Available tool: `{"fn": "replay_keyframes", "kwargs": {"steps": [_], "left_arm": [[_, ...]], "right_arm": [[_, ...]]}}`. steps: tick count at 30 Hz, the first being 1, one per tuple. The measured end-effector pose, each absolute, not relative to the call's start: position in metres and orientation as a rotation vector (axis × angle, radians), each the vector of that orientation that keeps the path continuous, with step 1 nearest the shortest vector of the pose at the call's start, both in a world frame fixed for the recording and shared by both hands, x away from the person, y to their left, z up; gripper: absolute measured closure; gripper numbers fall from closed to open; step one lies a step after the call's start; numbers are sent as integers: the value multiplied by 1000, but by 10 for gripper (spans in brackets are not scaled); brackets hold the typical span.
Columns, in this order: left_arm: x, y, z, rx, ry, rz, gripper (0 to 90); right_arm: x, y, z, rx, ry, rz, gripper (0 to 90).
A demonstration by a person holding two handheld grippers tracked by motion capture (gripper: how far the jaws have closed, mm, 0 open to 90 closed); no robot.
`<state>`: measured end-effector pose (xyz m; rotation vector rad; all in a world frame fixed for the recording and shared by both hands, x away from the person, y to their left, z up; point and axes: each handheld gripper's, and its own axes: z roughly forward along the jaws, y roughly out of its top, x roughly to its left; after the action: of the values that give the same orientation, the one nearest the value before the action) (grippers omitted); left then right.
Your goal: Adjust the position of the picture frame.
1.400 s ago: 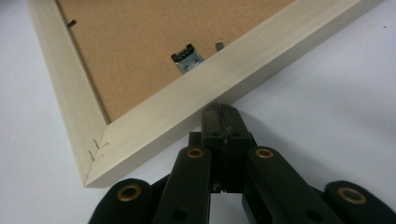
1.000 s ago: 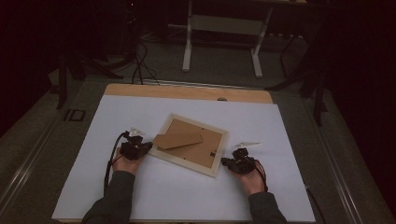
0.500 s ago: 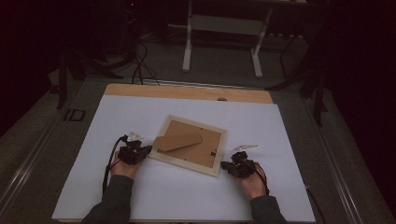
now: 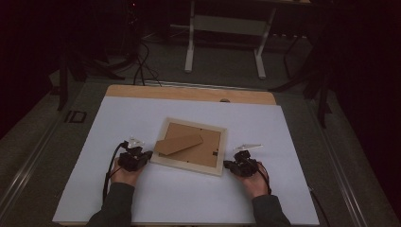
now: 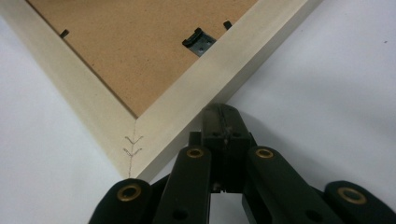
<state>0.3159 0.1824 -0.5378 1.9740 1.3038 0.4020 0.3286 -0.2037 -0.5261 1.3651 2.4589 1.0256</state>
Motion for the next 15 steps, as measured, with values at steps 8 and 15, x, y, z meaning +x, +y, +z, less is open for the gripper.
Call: {"fn": "replay_keyframes", "kwargs": {"steps": [8, 15], "left_arm": [[309, 181, -538, 1967, 1313, 408, 900], [303, 178, -538, 1972, 1318, 425, 900]], "right_arm": [[334, -204, -527, 1362, 2453, 1030, 900], [339, -206, -527, 1365, 2449, 1044, 900]]}}
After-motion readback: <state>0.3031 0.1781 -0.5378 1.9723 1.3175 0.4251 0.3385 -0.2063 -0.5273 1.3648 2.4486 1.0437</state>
